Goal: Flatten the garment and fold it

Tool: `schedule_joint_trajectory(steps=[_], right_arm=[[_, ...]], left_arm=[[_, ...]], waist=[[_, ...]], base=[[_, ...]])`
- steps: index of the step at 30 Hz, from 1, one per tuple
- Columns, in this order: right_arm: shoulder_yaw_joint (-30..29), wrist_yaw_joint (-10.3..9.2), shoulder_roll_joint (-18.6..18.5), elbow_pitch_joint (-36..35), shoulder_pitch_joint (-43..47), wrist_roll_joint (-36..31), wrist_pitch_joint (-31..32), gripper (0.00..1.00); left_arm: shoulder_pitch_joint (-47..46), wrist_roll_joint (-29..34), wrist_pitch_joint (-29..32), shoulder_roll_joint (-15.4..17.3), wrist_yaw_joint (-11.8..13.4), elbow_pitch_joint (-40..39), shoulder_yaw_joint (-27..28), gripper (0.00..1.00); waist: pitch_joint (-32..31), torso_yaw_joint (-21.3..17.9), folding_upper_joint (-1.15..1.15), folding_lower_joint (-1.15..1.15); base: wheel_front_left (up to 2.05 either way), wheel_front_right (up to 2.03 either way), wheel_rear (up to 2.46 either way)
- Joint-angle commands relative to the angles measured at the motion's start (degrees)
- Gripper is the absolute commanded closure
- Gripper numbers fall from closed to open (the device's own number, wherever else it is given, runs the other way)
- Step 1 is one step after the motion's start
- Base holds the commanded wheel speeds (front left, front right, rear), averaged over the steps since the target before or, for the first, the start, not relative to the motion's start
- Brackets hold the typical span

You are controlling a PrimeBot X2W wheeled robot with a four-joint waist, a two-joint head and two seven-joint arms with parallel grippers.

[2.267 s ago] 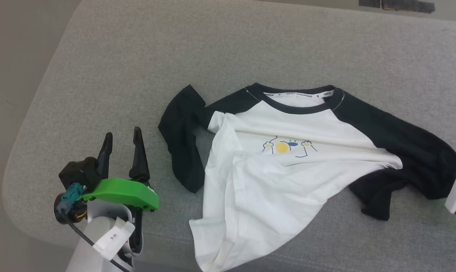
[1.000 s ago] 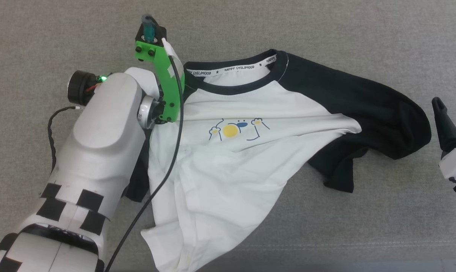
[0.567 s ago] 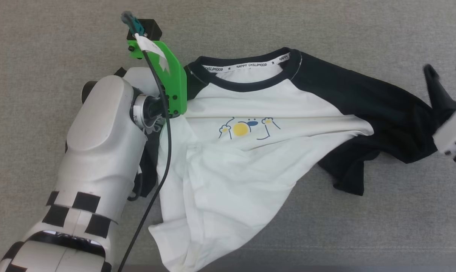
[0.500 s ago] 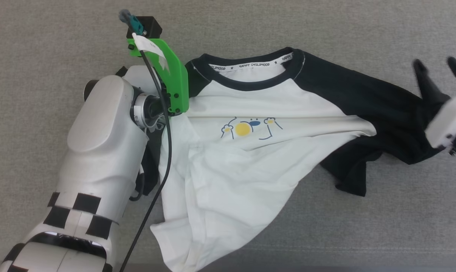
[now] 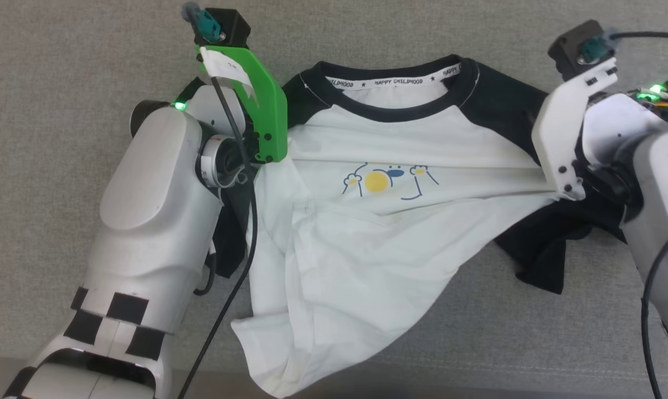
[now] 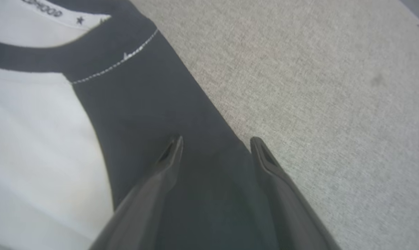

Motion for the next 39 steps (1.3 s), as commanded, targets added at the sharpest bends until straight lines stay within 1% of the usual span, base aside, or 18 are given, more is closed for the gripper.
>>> schedule_joint_trajectory(steps=[1, 3, 6, 9, 10, 11, 12, 13, 15, 18, 22, 25, 28, 31, 35, 39], right_arm=[[0.8, -0.09, 0.2, 1.6, -1.6, -0.9, 0.4, 0.0], [2.4, -0.09, 0.3, 4.2, -3.0, -1.7, 1.3, 0.0], [6.0, -0.09, 0.3, 7.5, -3.8, -1.3, 3.7, 0.0], [8.8, -0.09, 0.3, 9.7, -3.7, 1.7, 7.3, 0.0], [9.2, -0.09, 0.3, 9.9, -3.7, 2.9, 8.2, 0.53], [9.1, -0.09, 0.4, 9.7, -3.7, 4.2, 8.3, 0.95], [8.9, -0.09, 0.4, 9.7, -3.8, 5.0, 8.3, 1.0], [8.7, -0.09, 0.3, 9.5, -3.9, 6.0, 8.1, 1.0], [6.8, -0.09, 0.5, 8.8, -4.3, 7.5, 5.7, 1.0], [3.2, -0.09, 1.0, 7.8, -5.0, 9.6, 1.6, 1.0], [-1.4, -0.09, 1.5, 7.2, -7.3, 11.3, -1.6, 1.0], [-5.5, -0.09, 2.8, 7.7, -10.4, 12.3, -3.4, 1.0], [-7.8, -0.09, 3.6, 8.6, -15.3, 11.5, -4.6, 1.0], [-7.9, -0.09, 4.7, 8.9, -20.9, 10.3, -5.4, 1.0], [-11.2, -0.09, 6.8, 11.5, -30.3, 8.3, -7.5, 1.0], [-14.9, -0.09, 8.6, 14.9, -40.0, 4.1, -12.4, 1.0]], left_arm=[[1.0, 0.4, 0.1, 0.4, 0.5, 0.0, -0.3, 1.0], [1.0, 0.5, 0.1, 0.5, 0.6, -0.5, -0.5, 1.0], [1.0, 0.4, 0.0, 0.4, 0.7, -0.9, -0.7, 1.0], [1.2, 0.3, -0.2, 0.4, 0.7, -1.0, -0.8, 1.0], [1.3, 0.2, -0.4, 0.4, 0.7, -1.0, -0.7, 1.0], [1.4, 0.1, -0.6, 0.4, 0.7, -1.0, -0.7, 1.0], [1.5, 0.1, -0.7, 0.5, 0.7, -1.0, -0.7, 1.0], [1.6, -0.1, -1.0, 0.5, 0.7, -1.0, -0.6, 1.0], [1.6, -0.4, -1.9, 0.7, 0.6, -1.1, -0.3, 1.0], [1.3, -1.1, -3.8, 0.7, 0.3, -1.6, 0.7, 1.0], [-0.5, -1.8, -7.2, 1.1, 0.1, -2.7, 2.6, 1.0], [-3.2, -1.4, -9.9, 1.6, 1.5, -3.5, 4.1, 1.0], [-8.0, 0.3, -11.8, 2.5, 3.1, -3.8, 4.9, 1.0], [-14.1, 2.3, -12.3, 3.6, 5.2, -3.3, 5.3, 1.0], [-23.5, 5.3, -13.8, 4.4, 7.6, -2.1, 5.3, 1.0], [-32.2, 8.6, -18.3, 5.2, 8.9, -0.8, 5.0, 1.0]], waist=[[0.8, 0.3, 0.0, 0.0], [1.3, 0.4, 0.0, 0.0], [1.7, 0.4, 0.0, 0.0], [1.8, 0.2, 0.0, 0.0], [1.7, 0.2, 0.0, 0.0], [1.6, 0.1, 0.0, 0.0], [1.5, 0.0, 0.0, 0.0], [1.2, -0.1, 0.0, 0.0], [0.4, -0.3, 0.0, 0.0], [-1.4, -0.5, 0.0, 0.0], [-4.4, -1.2, 0.0, 0.0], [-6.8, -2.0, 0.0, 0.0], [-7.5, -2.9, 0.0, 0.0], [-6.7, -4.1, 0.0, 0.0], [-4.9, -5.2, 0.0, 0.0], [-3.2, -6.1, 0.0, 0.0]], base=[[0.0, 0.0, 0.0], [0.0, 0.0, 0.0], [0.0, 0.0, 0.0], [0.0, 0.0, 0.0], [0.0, 0.0, 0.0], [0.0, 0.0, 0.0], [0.0, 0.0, 0.0], [0.0, 0.0, 0.0], [0.0, 0.0, 0.0], [0.0, 0.0, 0.0], [0.0, 0.0, 0.0], [0.0, 0.0, 0.0], [0.0, 0.0, 0.0], [0.0, 0.0, 0.0], [0.0, 0.0, 0.0], [0.0, 0.0, 0.0]])
